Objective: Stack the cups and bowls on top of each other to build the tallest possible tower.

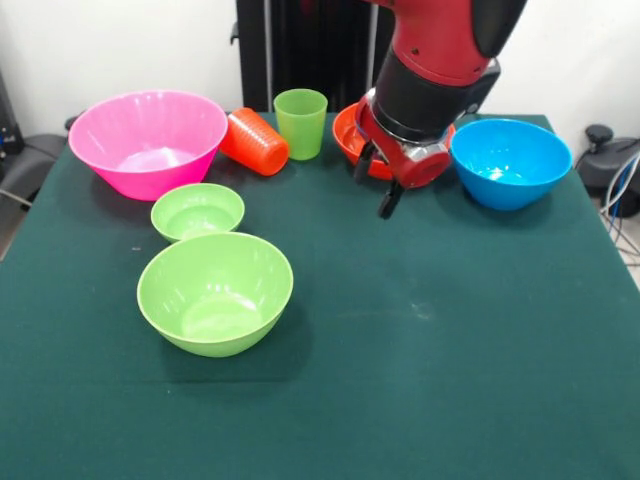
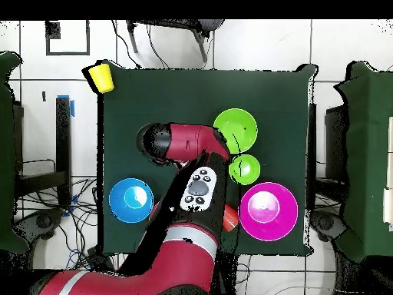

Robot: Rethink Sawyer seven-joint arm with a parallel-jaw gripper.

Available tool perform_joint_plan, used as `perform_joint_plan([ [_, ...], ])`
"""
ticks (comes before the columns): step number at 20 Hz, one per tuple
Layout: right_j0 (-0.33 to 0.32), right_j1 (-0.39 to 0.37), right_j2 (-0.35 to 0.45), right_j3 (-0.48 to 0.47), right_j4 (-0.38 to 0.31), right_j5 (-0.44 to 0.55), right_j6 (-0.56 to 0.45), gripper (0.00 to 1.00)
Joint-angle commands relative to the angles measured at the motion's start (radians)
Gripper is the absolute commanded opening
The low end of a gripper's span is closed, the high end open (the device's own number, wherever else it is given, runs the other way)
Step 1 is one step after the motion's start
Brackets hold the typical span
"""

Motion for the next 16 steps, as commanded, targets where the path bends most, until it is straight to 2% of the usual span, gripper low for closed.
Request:
perform_joint_plan([
  [1, 0.006, 0.011, 0.167, 0.134, -0.053, 0.103, -0.159, 1.0],
  [9, -0.019, -0.036, 0.216, 0.261, -0.038, 0.03, -0.139, 1.0],
  [16, -0.025, -0.052, 0.232, 0.321, -0.048, -0.012, -0.124, 1.0],
])
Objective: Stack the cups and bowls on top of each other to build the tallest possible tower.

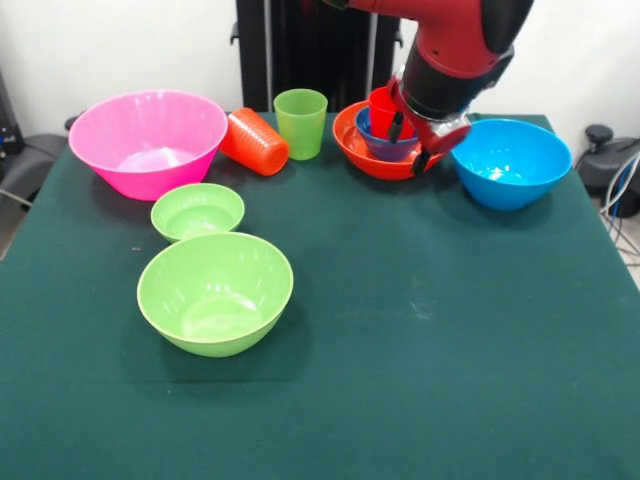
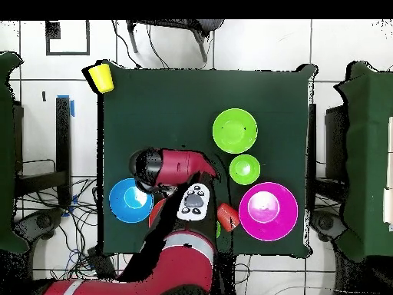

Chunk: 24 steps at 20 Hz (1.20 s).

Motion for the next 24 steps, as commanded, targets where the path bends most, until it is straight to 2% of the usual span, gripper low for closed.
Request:
perform_joint_plan([
  [1, -0.022, -0.002, 0.139, 0.104, -0.051, -0.032, -0.12, 1.0],
  [14, -0.018, -0.015, 0.129, 0.105, -0.059, -0.049, -0.095, 1.0],
  [24, 0.021, 0.002, 0.132, 0.144, -0.036, -0.254, 0.001, 1.0],
])
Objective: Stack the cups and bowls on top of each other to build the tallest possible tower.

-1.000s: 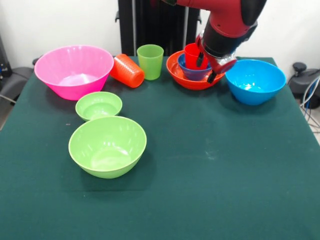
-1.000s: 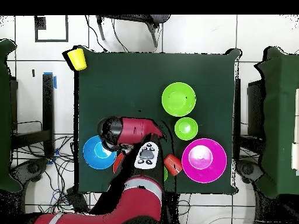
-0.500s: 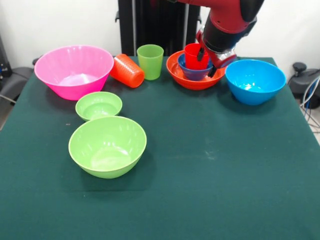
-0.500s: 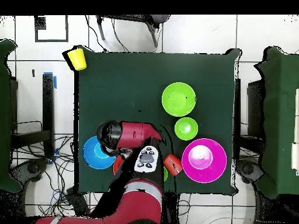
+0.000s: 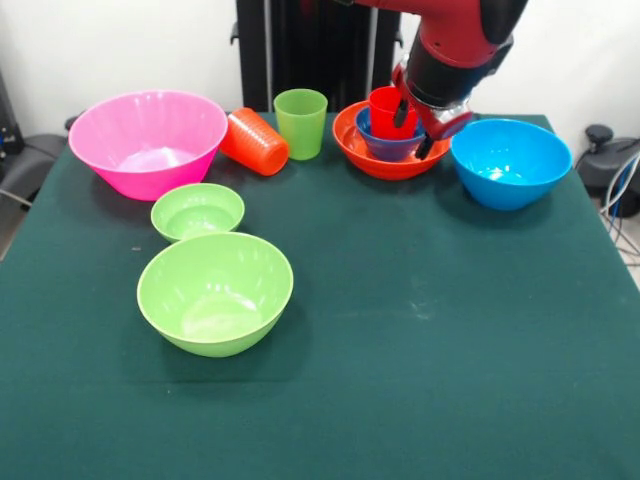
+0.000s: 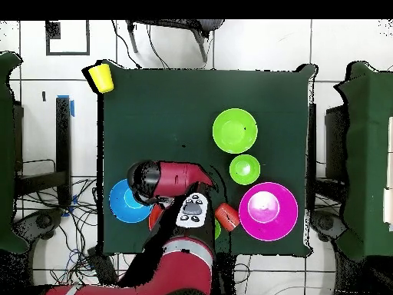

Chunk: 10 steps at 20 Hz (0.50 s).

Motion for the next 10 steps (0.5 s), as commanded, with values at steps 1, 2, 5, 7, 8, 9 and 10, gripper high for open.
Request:
perform_joint_plan([
  [1, 0.021, 0.027, 0.115, 0.055, -0.034, -0.218, 0.009, 1.0],
  [2, 0.024, 0.03, 0.116, 0.06, -0.032, -0.244, 0.017, 1.0],
  [5, 0.024, 0.052, 0.124, 0.073, -0.029, -0.362, 0.04, 1.0],
  [7, 0.02, 0.06, 0.129, 0.085, -0.029, -0.429, 0.048, 1.0],
  [8, 0.022, 0.064, 0.128, 0.087, -0.03, -0.449, 0.049, 1.0],
  [9, 0.021, 0.068, 0.127, 0.085, -0.03, -0.461, 0.047, 1.0],
  [10, 0.024, 0.067, 0.126, 0.086, -0.027, -0.459, 0.046, 1.0],
])
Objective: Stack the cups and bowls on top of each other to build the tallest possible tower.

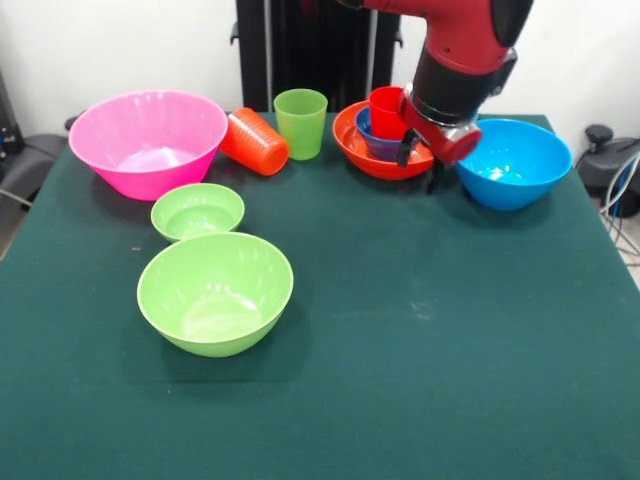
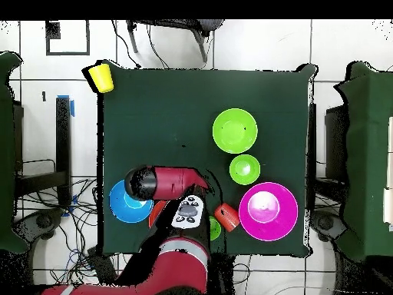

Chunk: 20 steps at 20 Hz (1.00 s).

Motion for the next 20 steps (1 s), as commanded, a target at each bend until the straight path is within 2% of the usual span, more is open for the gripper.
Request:
perform_joint_plan([
  [1, 0.008, 0.067, 0.123, 0.049, -0.024, -0.16, 0.039, 1.0],
  [10, -0.001, 0.088, 0.128, 0.036, -0.016, -0.151, 0.015, 1.0],
  [13, 0.006, 0.082, 0.111, 0.017, -0.016, -0.065, -0.004, 1.0],
  [17, 0.062, 0.037, 0.043, 0.008, -0.003, 0.061, 0.031, 1.0],
  [20, 0.085, 0.006, 0.026, 0.004, 0.011, 0.131, 0.051, 1.0],
])
